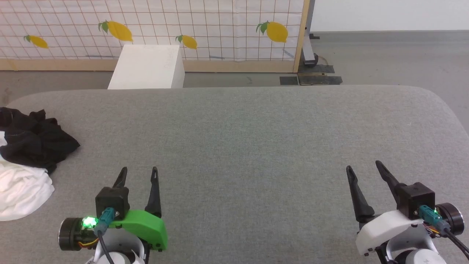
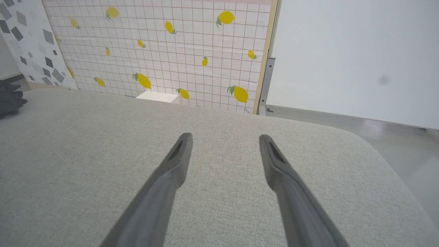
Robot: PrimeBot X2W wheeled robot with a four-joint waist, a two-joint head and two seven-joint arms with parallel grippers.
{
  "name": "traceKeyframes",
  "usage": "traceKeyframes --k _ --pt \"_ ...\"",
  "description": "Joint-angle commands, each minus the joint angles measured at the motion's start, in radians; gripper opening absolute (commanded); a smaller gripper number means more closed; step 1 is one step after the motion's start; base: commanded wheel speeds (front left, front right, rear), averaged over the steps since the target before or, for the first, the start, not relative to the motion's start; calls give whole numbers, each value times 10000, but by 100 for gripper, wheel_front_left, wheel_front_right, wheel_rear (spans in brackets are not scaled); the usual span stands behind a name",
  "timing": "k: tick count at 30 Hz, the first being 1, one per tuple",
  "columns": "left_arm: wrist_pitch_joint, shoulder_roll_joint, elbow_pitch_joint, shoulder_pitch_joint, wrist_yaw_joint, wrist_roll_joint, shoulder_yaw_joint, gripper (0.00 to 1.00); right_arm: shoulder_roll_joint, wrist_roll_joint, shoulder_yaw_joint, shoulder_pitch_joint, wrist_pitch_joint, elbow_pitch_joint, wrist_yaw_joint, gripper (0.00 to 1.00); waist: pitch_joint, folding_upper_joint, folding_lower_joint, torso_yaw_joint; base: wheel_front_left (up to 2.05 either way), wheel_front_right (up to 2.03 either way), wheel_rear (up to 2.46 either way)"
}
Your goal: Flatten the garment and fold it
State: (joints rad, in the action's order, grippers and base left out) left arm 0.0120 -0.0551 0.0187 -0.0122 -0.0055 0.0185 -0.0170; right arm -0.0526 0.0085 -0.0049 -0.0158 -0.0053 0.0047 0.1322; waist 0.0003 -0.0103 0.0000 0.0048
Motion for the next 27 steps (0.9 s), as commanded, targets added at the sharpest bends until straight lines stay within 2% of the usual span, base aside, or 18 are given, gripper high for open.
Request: traceKeyframes --k 1,12,27 --pt "105 3 74 -104 124 39 -56 100 2 63 -19 32 -111 28 -1 100 2 8 0 38 0 0 0" --pt "334 -30 277 -175 297 187 -144 100 4 166 -21 77 -303 98 -3 100 -12 17 0 454 0 0 0" --pt "643 -123 418 -125 542 392 -180 100 7 188 110 106 -493 180 -4 100 -72 30 0 1361 0 0 0"
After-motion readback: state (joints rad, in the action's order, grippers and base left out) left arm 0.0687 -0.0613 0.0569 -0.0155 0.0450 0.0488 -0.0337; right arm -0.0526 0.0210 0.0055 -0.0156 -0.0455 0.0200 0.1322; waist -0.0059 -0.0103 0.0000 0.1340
